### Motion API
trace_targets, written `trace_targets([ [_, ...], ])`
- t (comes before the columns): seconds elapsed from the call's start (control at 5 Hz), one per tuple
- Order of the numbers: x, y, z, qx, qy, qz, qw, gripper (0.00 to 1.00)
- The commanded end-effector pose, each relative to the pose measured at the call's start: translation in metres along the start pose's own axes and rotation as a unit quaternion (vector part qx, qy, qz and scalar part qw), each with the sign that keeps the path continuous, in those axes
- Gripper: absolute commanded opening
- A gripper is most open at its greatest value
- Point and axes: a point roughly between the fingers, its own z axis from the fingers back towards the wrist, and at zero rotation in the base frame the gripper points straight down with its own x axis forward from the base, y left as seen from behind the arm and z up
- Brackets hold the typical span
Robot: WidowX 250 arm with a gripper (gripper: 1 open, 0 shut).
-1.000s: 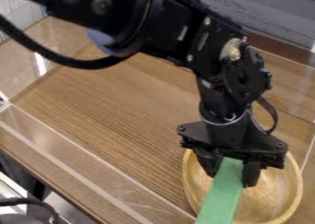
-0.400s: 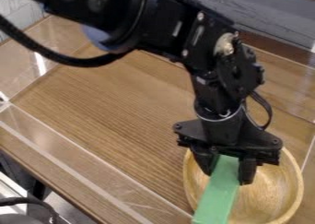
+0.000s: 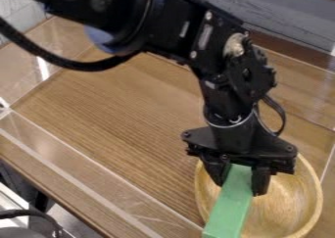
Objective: Put the green block in the brown bowl
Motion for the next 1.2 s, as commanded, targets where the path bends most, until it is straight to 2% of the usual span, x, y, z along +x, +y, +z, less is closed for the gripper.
trace_targets([
  [0.0,0.0062,-0.0003,0.0042,-0.008,-0.011,-0.001,0.9999,0.0],
  [1.0,0.0082,0.0051,0.0008,-0.016,-0.004,0.005,0.9998,0.0],
])
